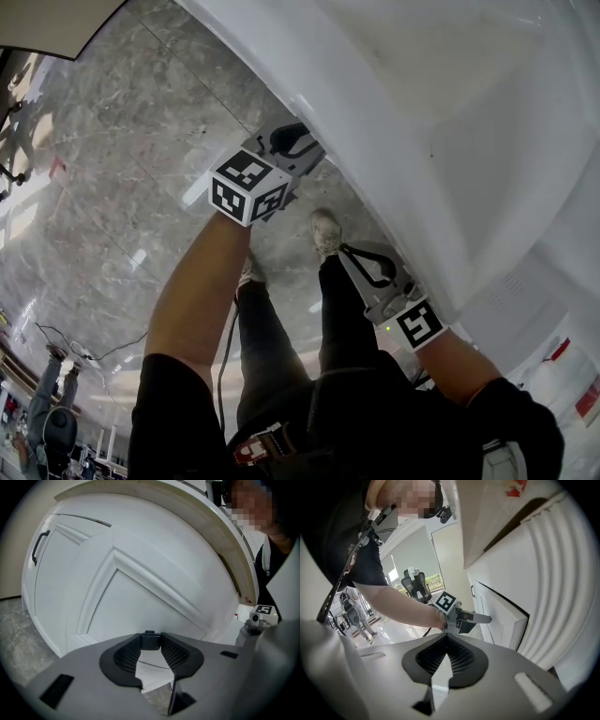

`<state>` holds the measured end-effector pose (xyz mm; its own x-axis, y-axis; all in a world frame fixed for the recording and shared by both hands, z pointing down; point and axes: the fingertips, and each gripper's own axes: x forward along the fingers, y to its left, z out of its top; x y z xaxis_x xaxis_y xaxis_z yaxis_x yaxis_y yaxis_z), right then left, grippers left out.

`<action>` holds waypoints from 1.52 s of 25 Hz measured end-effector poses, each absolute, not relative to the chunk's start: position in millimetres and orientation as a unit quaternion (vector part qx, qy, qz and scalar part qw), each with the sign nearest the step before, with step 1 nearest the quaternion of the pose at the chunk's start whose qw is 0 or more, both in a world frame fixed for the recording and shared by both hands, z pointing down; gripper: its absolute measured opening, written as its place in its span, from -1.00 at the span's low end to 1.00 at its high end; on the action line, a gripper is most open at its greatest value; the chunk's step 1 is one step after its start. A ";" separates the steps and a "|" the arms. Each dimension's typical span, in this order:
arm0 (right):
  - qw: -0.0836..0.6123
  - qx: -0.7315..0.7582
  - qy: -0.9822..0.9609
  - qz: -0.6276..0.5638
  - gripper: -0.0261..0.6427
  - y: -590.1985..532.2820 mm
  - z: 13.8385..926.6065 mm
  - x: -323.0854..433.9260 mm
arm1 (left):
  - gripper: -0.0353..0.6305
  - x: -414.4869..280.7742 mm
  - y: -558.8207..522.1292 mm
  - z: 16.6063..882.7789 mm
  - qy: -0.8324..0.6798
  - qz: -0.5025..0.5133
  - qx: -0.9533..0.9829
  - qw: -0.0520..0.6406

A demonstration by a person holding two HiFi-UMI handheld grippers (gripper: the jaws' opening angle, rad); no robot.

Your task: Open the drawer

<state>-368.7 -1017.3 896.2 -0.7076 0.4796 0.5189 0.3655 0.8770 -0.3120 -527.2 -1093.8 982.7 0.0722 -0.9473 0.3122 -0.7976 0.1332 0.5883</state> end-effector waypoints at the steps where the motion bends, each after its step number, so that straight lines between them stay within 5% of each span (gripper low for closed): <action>1: 0.305 -0.229 -0.920 0.094 -0.93 -1016.7 892.2 -372.1 | -0.48 -525.7 -1090.5 982.7 -0.671 -0.111 0.649 0.340; 29: 0.299 -0.227 -0.922 0.092 -0.93 -986.3 876.6 -366.9 | -0.48 -513.8 -1020.8 992.3 -0.664 -0.104 0.654 0.348; 38: 0.239 -0.220 -0.944 0.065 -0.93 -991.2 811.8 -380.6 | -0.48 -506.7 -1007.7 986.9 -0.662 -0.104 0.655 0.349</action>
<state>-380.6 -991.2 811.8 -0.7890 0.4455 0.4231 0.3832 0.8951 -0.2278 -506.7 -1007.7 986.9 0.1018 -0.9400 0.3255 -0.7951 0.1198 0.5946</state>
